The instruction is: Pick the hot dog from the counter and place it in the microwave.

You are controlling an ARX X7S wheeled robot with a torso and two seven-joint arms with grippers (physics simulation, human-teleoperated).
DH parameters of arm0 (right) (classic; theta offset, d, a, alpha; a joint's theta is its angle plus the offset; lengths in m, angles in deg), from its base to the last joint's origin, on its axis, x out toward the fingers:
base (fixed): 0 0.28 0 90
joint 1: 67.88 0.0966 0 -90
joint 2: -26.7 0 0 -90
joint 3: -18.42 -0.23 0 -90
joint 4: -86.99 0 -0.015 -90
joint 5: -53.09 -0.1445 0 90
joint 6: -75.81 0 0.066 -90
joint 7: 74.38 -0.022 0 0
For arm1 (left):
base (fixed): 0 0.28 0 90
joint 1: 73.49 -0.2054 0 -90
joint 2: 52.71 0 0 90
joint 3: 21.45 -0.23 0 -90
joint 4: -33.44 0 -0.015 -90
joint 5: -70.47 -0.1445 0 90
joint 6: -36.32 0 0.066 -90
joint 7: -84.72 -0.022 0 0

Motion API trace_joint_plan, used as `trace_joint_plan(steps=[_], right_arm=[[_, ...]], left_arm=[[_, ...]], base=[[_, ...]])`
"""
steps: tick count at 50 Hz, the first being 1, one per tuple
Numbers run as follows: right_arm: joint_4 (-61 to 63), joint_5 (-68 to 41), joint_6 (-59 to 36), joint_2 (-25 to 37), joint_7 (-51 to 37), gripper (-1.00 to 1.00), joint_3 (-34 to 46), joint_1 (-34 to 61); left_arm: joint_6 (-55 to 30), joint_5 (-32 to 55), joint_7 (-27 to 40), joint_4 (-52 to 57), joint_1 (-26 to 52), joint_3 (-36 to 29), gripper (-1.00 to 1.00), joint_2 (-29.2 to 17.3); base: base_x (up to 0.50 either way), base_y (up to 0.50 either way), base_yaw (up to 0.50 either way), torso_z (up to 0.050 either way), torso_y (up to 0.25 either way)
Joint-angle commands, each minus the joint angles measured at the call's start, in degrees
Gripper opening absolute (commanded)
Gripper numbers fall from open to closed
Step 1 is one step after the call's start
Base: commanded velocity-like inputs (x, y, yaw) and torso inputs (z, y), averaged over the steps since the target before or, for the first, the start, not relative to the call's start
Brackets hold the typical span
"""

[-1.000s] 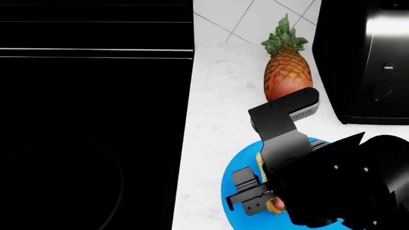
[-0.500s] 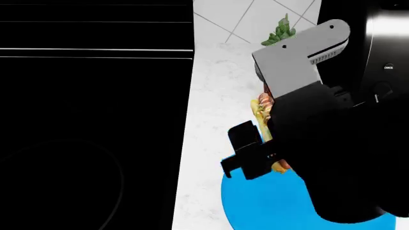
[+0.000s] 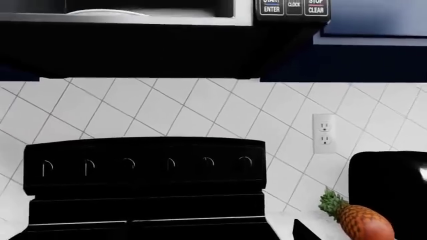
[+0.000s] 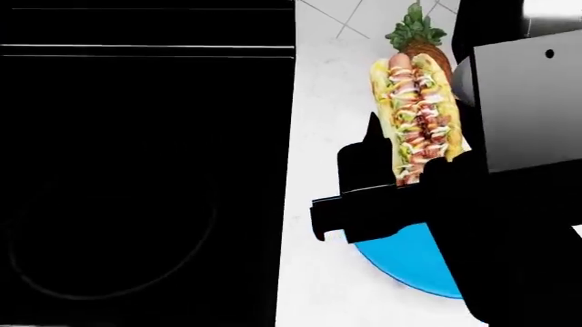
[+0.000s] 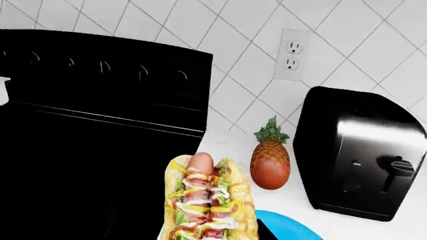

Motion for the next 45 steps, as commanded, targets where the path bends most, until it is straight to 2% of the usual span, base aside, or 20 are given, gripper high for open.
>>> trace_joint_plan(steps=[1,11,19,45], right_arm=[[5.67,2.16,3.57,1.04,-0.64,-1.00,-4.41,-4.86],[5.81,2.12,4.48,1.98,-0.21,-1.00,-5.41,-6.52],[6.26,3.49,5.29,2.13,0.77,-1.00,-6.64,-7.38],[6.80,4.34,4.94,2.46,1.65,-1.00,-5.85,-6.91]], left_arm=[[0.97,-0.19,-1.20,-1.22,-0.03,0.07,1.00,-0.33],[0.96,0.77,-0.56,-0.42,-0.65,0.71,1.00,-1.00],[0.64,1.47,0.62,0.55,-0.95,0.91,1.00,-1.35],[0.96,1.36,1.41,0.78,-0.93,0.07,1.00,-1.47]], base=[[-0.50,0.18,0.00,0.000,0.000],[-0.50,0.18,0.00,0.000,0.000],[-0.03,0.01,0.00,0.000,0.000],[0.00,0.50,0.00,0.000,0.000]])
